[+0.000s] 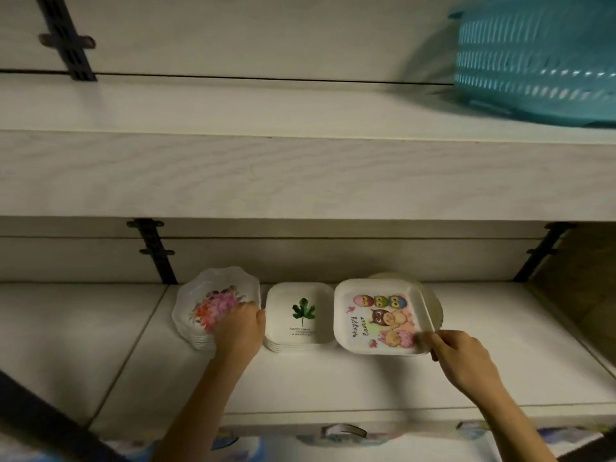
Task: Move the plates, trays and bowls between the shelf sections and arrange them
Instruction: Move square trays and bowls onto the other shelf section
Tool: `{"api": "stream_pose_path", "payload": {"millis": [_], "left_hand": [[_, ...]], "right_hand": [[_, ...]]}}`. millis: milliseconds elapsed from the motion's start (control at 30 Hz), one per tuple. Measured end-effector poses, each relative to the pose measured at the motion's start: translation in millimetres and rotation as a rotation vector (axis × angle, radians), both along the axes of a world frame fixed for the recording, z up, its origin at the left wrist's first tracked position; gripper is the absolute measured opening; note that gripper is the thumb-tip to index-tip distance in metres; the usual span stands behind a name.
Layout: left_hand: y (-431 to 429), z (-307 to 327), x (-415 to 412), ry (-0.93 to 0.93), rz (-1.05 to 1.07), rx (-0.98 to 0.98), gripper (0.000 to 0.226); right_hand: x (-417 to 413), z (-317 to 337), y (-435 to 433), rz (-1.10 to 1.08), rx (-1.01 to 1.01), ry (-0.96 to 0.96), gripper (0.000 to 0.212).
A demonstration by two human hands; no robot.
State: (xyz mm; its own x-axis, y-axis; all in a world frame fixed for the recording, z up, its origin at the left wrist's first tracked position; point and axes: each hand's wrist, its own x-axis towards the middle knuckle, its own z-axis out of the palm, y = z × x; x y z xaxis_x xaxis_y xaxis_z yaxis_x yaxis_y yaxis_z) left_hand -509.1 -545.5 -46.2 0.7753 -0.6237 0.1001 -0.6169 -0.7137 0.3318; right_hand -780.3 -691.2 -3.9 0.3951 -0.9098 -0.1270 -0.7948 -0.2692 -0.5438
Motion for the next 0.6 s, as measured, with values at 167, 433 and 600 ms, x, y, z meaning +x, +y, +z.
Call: {"api": "stream_pose_path", "payload": {"millis": [167,433,600], "left_hand": [[27,8,-5,-0.032,0.009,-0.056,0.029],[77,18,-5,-0.042,0.079,-0.146,0.030],[100,20,-2,0.002,0.106,-0.182,0.031]], "right_hand": [[41,-4,5,0.101,-0.004,-0.003,0.039],[107,-25,17,0.193,-0.041,0.021,0.038],[124,-26,23,0.249,-0.030,0.123,0.039]]}}
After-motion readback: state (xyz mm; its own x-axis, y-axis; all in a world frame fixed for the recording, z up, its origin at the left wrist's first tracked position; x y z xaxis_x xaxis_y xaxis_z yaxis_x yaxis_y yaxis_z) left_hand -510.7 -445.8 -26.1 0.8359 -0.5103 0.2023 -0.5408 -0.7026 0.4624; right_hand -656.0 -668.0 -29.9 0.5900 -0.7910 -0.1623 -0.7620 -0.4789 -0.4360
